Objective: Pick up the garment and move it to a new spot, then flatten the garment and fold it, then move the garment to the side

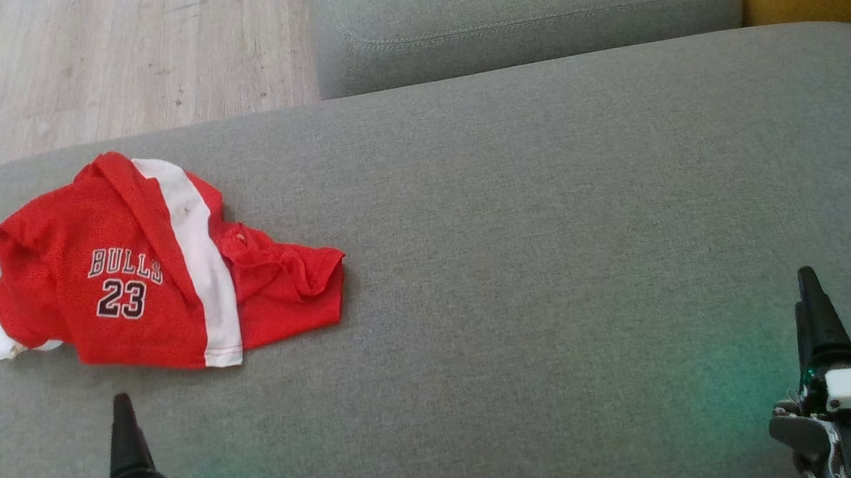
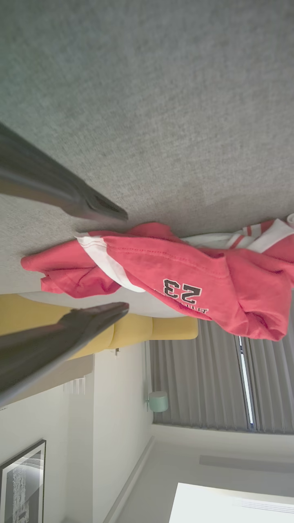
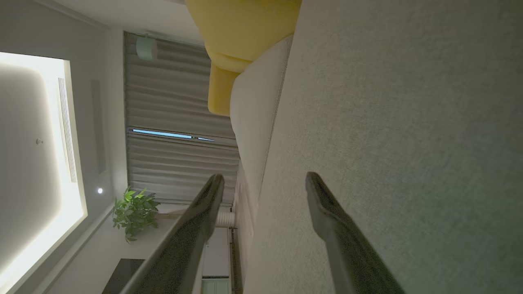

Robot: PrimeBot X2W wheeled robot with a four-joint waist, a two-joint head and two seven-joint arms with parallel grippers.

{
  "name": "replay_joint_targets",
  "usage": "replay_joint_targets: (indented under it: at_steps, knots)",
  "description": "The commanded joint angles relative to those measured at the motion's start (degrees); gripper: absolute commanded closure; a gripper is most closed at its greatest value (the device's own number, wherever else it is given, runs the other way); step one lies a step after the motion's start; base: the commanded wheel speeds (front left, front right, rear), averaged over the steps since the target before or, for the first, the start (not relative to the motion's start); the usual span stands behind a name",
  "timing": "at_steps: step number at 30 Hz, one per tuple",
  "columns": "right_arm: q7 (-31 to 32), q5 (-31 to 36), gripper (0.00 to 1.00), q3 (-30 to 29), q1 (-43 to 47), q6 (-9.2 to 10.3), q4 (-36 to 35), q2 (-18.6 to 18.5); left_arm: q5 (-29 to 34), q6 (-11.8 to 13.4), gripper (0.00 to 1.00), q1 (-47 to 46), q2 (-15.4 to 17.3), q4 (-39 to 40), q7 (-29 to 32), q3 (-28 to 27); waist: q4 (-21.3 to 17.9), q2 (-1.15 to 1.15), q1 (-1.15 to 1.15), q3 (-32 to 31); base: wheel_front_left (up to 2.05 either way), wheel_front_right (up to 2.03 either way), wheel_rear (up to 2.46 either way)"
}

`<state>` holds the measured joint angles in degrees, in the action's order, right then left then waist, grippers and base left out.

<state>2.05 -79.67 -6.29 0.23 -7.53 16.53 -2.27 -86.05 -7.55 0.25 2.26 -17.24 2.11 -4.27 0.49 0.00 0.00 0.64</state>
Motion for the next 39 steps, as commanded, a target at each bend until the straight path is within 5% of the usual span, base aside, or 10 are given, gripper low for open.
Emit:
replay_joint_targets:
  at_steps: [1,22,39]
  knots:
    - [-0.58,2.16,0.00,0.36,-2.90,0.01,-2.81,-0.26,1.17,0.01,0.00,-3.00,0.31,2.47,-0.54,-1.36,0.01,0.00,0.00,0.05,0.00,0.00,0.00]
    - [-3.96,30.37,0.00,5.35,-4.47,0.02,-10.93,-0.33,17.07,0.09,0.00,-4.09,0.37,9.72,-3.94,-0.93,-0.01,0.00,0.00,1.02,0.00,0.00,0.00]
    - [-6.83,45.77,0.00,7.18,-4.18,0.02,-13.59,-0.39,38.28,1.45,0.00,-4.01,0.43,13.46,-6.83,6.17,0.12,0.00,0.00,1.53,0.00,0.00,0.00]
